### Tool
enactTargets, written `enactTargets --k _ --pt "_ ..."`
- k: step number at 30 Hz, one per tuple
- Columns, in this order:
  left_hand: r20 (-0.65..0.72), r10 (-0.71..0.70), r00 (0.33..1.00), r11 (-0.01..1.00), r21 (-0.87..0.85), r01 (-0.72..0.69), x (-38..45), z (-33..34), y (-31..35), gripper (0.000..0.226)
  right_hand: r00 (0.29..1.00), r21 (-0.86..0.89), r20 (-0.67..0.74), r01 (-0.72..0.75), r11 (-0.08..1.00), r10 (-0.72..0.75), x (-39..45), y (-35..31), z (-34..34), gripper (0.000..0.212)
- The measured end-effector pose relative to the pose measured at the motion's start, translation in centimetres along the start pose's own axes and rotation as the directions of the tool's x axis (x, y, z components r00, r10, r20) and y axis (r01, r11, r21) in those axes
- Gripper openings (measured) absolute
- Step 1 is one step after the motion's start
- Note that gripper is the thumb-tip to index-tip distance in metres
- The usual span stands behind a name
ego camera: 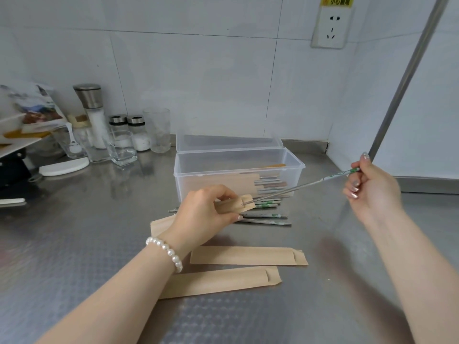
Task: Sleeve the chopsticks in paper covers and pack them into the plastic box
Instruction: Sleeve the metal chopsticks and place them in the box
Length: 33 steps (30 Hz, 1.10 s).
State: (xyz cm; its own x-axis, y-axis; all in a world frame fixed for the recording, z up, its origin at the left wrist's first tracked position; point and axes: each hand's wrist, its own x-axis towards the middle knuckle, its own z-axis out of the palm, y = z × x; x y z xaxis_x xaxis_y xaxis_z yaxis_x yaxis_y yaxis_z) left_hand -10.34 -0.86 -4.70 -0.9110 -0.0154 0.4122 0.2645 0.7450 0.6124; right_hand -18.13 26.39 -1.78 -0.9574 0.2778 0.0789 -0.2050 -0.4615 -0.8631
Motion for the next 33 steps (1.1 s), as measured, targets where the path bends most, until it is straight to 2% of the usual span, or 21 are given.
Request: enactTargets --k 8,19,25,33 --pt "-0.010 0.011 1.000 1.000 -0.014 -0.011 -0.1 -0.1 0.1 0.026 0.996 -0.031 -0.072 0.051 0.998 -0.053 0.1 0.1 -0.2 0.033" --pt "-0.023 0.067 0.997 0.996 -0.059 -0.068 -0.2 0.2 0.4 0.033 0.974 -0.203 0.190 -0.087 0.975 0.127 -1.9 1.7 1.9 0.025" --pt "-0.045 0.094 0.995 0.994 -0.049 -0.096 -0.1 0.2 0.2 0.034 0.890 -0.427 0.343 -0.137 0.894 0.300 -3.3 2.4 2.7 0.019" --pt "-0.022 0.123 0.992 0.991 -0.042 -0.124 -0.2 0.4 0.2 0.036 0.781 -0.533 0.464 -0.130 0.836 0.417 -4.2 3.1 3.2 0.017"
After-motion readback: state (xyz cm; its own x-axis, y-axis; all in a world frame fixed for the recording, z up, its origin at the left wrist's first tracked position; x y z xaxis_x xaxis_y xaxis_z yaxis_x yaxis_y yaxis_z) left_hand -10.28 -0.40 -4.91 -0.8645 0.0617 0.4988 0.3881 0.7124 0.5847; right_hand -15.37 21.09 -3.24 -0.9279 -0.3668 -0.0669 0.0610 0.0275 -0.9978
